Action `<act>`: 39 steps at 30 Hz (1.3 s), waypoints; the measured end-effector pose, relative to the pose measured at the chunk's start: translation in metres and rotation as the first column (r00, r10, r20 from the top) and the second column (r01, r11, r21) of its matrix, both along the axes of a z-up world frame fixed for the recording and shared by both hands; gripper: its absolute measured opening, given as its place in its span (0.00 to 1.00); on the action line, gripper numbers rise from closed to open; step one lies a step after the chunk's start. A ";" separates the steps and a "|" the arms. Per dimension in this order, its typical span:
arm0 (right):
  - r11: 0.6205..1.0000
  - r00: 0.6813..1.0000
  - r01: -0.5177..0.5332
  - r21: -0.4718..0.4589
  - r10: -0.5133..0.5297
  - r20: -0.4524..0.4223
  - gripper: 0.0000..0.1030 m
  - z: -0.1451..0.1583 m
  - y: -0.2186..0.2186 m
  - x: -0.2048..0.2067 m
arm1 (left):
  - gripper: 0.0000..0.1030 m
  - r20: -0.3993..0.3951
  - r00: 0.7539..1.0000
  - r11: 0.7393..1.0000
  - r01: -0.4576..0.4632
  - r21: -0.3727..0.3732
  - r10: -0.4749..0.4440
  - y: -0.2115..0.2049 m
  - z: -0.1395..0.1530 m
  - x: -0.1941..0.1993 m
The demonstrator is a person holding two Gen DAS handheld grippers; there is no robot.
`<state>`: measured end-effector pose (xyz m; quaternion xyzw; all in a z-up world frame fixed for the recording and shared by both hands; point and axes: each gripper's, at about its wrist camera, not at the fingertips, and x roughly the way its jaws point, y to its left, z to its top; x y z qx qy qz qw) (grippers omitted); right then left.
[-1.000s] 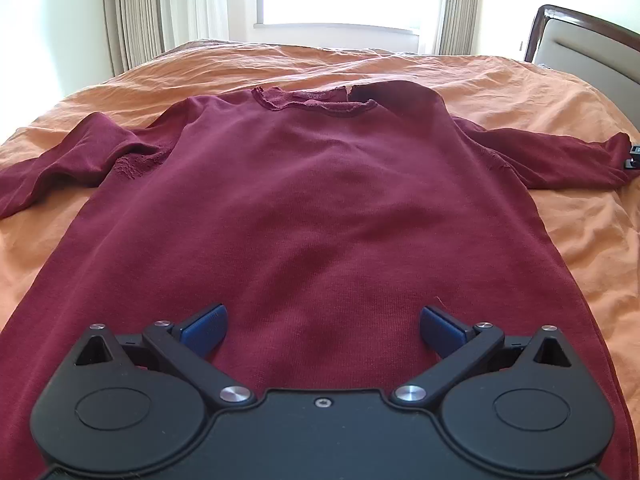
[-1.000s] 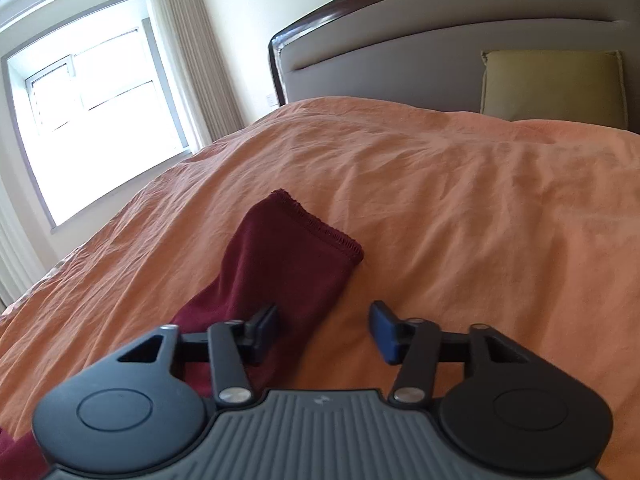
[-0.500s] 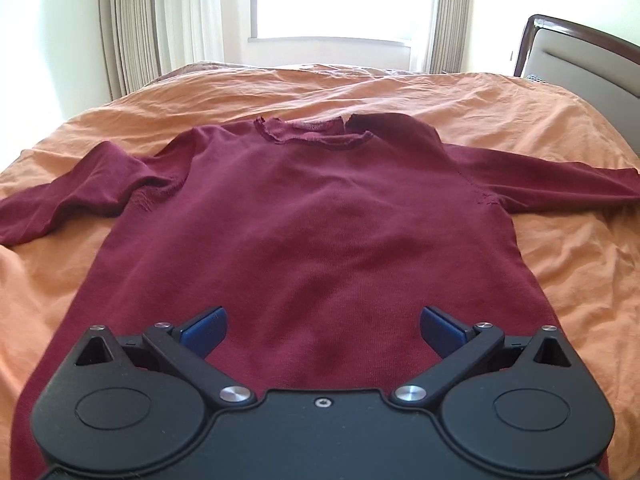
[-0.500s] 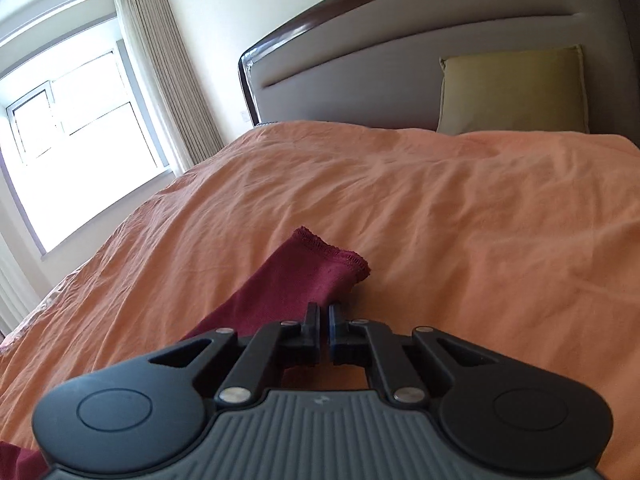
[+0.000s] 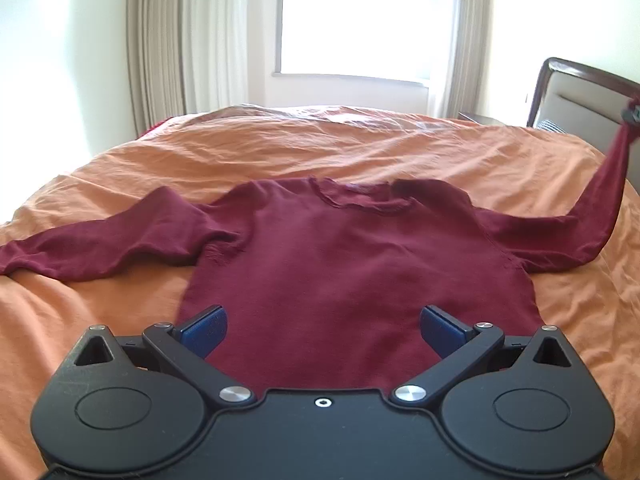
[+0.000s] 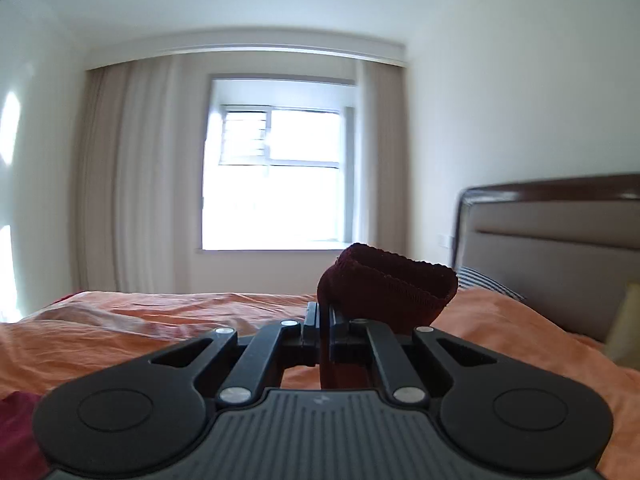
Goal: Fold small clothes
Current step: 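Lift the sleeve with the right tool and lay it across the sweater body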
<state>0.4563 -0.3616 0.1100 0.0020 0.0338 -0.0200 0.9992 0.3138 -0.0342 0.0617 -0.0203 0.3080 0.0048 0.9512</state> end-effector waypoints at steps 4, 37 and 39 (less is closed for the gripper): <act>0.974 0.979 -0.204 -0.101 0.204 -0.006 0.05 0.010 0.101 -0.001 | 0.99 0.014 0.998 0.998 -0.054 -0.016 0.054 0.030 0.005 -0.006; 0.864 0.826 -0.494 -0.095 0.432 -0.361 0.96 -0.111 0.149 -0.024 | 0.99 0.079 0.981 0.984 -0.171 -0.046 0.175 0.076 -0.035 0.069; 0.921 0.852 -0.390 -0.011 0.356 -0.384 0.96 -0.107 0.112 -0.004 | 0.99 0.058 0.984 0.985 -0.165 -0.045 0.168 0.068 -0.045 0.086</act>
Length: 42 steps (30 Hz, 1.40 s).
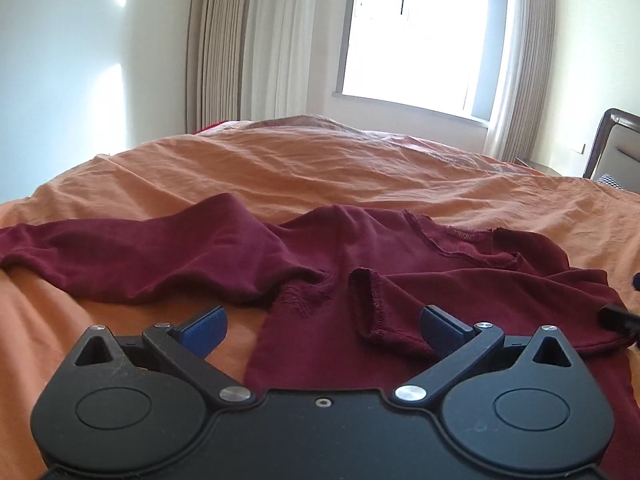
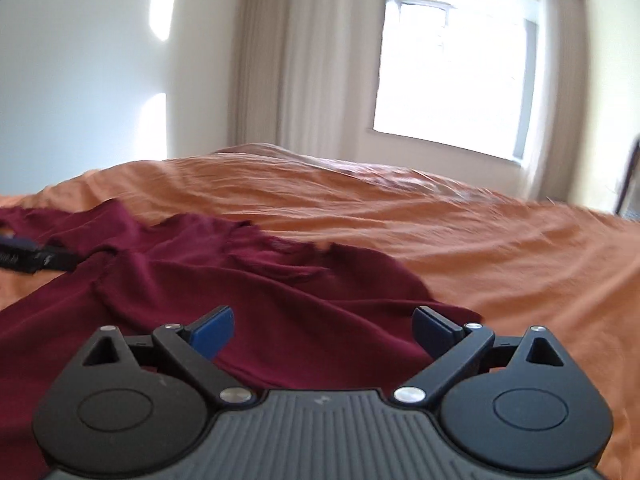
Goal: Fold small clothes
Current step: 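Lift the sleeve with the right tool and lay it across the sweater body, then open the right tool to release the sleeve and withdraw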
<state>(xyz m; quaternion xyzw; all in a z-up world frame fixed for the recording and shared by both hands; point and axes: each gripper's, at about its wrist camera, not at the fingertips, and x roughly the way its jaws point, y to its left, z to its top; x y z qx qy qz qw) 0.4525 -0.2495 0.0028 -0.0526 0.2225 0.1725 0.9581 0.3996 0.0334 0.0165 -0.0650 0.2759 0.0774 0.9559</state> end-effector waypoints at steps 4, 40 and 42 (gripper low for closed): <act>0.973 0.981 0.173 0.155 -0.155 -0.117 0.88 -0.005 -0.063 0.046 | 0.99 -0.025 1.000 1.000 -0.015 0.011 0.015 -0.009 -0.022 0.019; 0.860 0.920 0.177 0.479 0.028 -0.390 0.14 -0.057 -0.164 0.048 | 1.00 -0.133 0.989 0.998 -0.058 0.002 0.058 0.001 -0.066 0.036; 0.871 0.925 0.184 0.455 0.004 -0.380 0.12 -0.056 -0.163 0.035 | 1.00 -0.132 0.990 0.998 -0.058 -0.001 0.057 0.001 -0.066 0.036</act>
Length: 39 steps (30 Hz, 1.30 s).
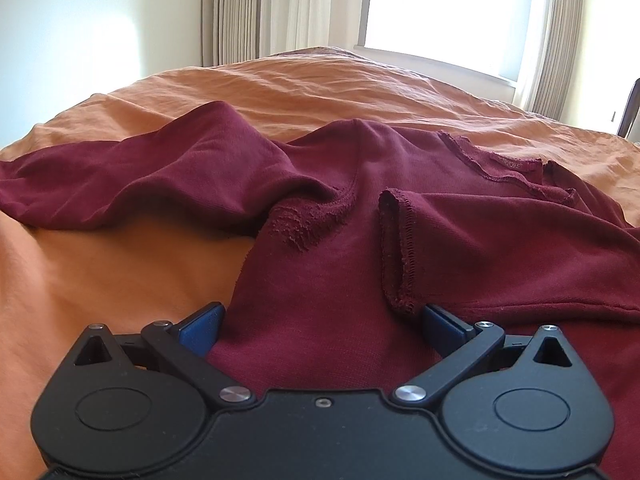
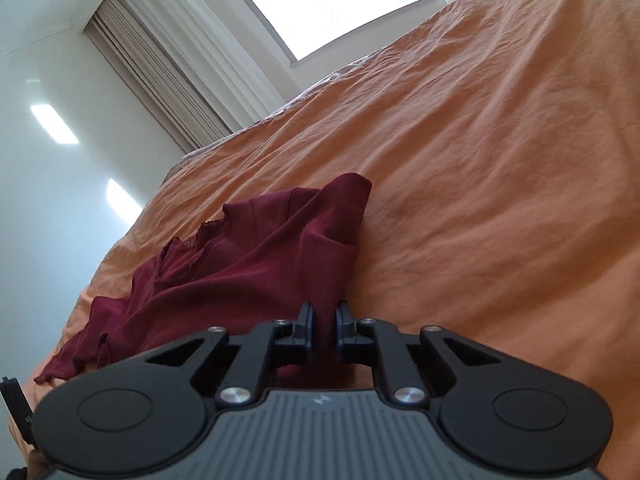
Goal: Fold small clothes
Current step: 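Open the right tool to release the sleeve and withdraw, then grasp the other sleeve cuff with the left tool and lift it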
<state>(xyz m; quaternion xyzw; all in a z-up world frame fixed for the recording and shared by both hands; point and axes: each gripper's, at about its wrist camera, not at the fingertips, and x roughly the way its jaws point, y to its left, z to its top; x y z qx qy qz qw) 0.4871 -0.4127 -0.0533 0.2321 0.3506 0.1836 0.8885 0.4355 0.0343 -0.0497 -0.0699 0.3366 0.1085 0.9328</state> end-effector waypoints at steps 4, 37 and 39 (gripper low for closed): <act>0.999 0.999 0.051 -0.018 -0.051 0.000 0.11 -0.003 -0.001 -0.017 | 1.00 0.001 1.000 1.000 0.000 0.000 0.000 0.000 -0.001 0.000; 0.950 0.930 -0.162 -0.268 0.237 0.280 1.00 0.028 0.142 -0.159 | 0.87 0.097 0.873 0.878 -0.478 -0.017 0.477 0.300 0.090 -0.085; 0.945 0.930 -0.174 -0.277 0.250 0.271 1.00 0.024 0.151 -0.159 | 0.76 0.105 0.881 0.887 -0.460 -0.049 0.462 0.302 0.089 -0.083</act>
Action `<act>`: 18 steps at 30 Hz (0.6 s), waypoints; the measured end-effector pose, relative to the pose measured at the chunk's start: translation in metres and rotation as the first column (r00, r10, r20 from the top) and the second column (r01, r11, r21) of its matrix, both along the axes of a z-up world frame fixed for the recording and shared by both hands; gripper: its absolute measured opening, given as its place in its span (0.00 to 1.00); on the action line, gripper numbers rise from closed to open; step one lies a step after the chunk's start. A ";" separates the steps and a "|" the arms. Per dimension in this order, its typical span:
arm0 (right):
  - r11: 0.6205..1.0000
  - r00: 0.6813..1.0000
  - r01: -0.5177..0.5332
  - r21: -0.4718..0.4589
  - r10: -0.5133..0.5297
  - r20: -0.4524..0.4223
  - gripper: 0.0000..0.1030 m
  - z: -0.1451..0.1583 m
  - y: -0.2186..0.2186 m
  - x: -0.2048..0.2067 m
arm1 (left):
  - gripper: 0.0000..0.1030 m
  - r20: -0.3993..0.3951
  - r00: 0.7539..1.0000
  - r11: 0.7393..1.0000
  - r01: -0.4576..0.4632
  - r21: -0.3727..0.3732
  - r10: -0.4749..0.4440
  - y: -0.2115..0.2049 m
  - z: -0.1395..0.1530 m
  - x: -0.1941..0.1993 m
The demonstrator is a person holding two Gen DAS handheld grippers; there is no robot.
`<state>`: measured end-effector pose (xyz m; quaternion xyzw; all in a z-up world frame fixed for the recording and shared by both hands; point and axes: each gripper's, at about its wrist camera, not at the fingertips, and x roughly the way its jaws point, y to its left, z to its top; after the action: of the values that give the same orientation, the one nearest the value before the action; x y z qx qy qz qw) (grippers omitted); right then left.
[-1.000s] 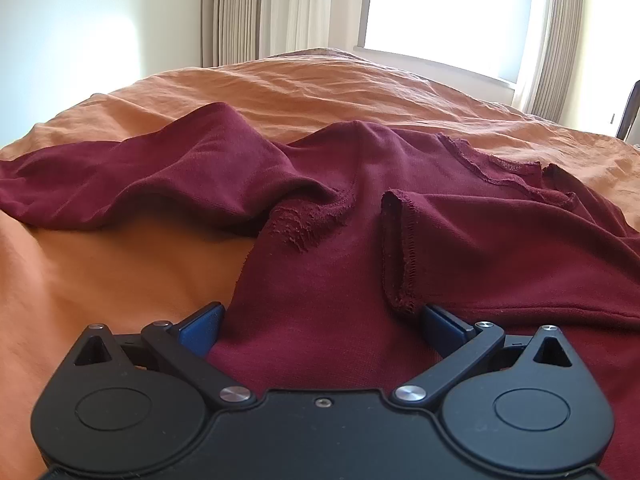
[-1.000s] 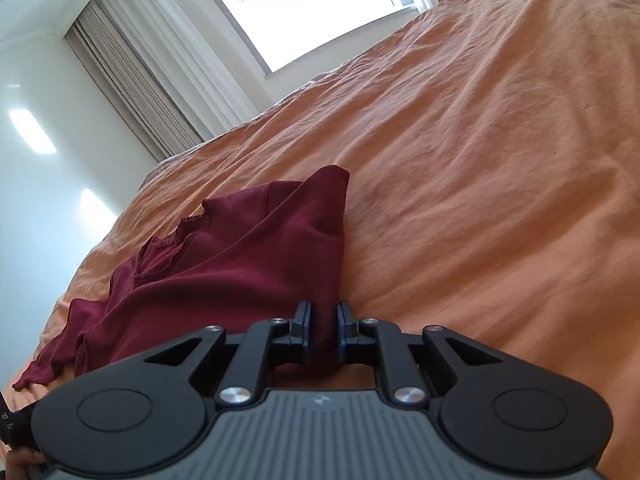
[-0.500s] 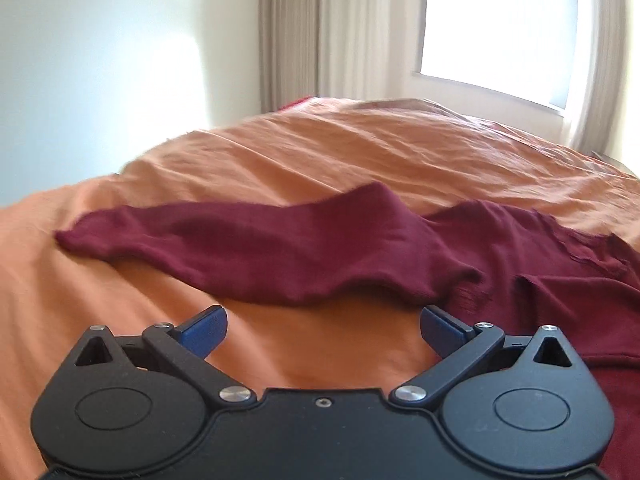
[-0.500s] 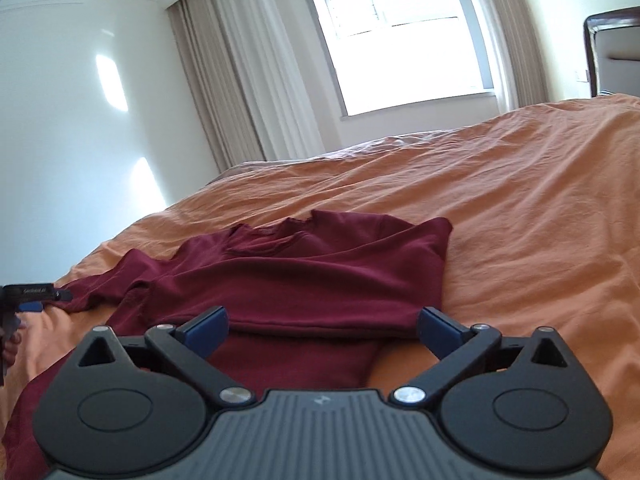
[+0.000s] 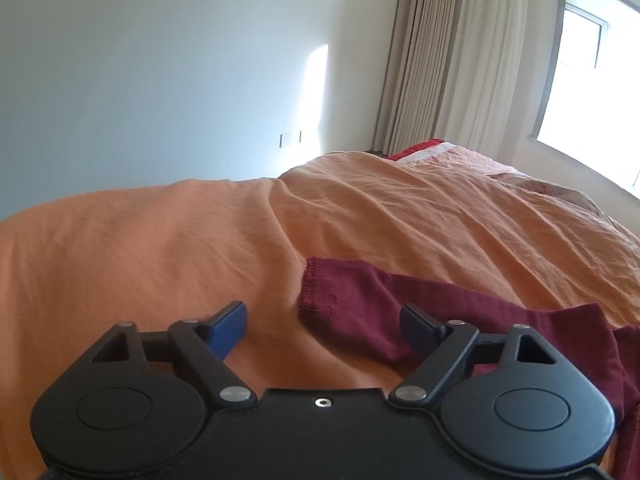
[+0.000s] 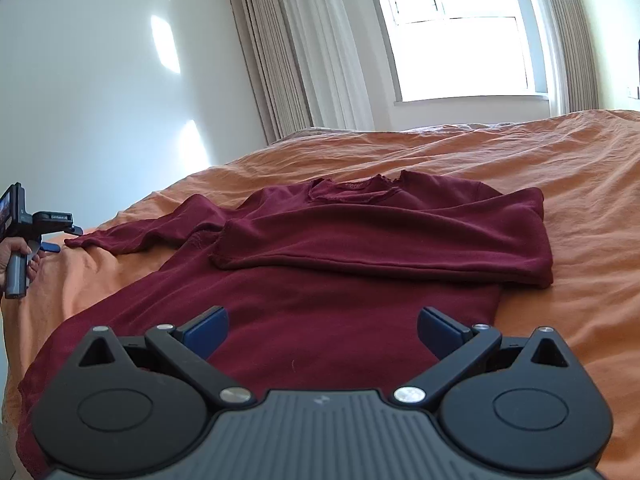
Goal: Fold small clothes
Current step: 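Grasp the other sleeve cuff with the left tool and lift it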
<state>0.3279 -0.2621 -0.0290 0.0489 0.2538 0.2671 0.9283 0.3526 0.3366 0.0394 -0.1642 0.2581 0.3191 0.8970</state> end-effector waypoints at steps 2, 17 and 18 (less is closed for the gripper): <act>1.000 1.000 -0.018 -0.021 0.018 -0.004 1.00 -0.004 0.006 -0.001 | 0.61 0.020 1.000 1.000 0.009 -0.024 -0.008 0.002 -0.001 0.004; 0.999 0.999 -0.034 -0.033 0.034 0.008 1.00 -0.012 0.006 -0.005 | 0.06 0.098 0.995 0.996 -0.024 0.092 0.015 -0.019 0.031 0.020; 0.999 0.999 -0.034 -0.029 0.034 0.010 1.00 -0.012 0.006 -0.006 | 0.06 0.120 0.993 0.994 -0.006 0.111 -0.007 -0.027 0.040 0.023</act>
<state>0.3223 -0.2561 -0.0410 0.0298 0.2536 0.2794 0.9256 0.3755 0.3099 0.0793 -0.1331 0.1857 0.3222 0.9187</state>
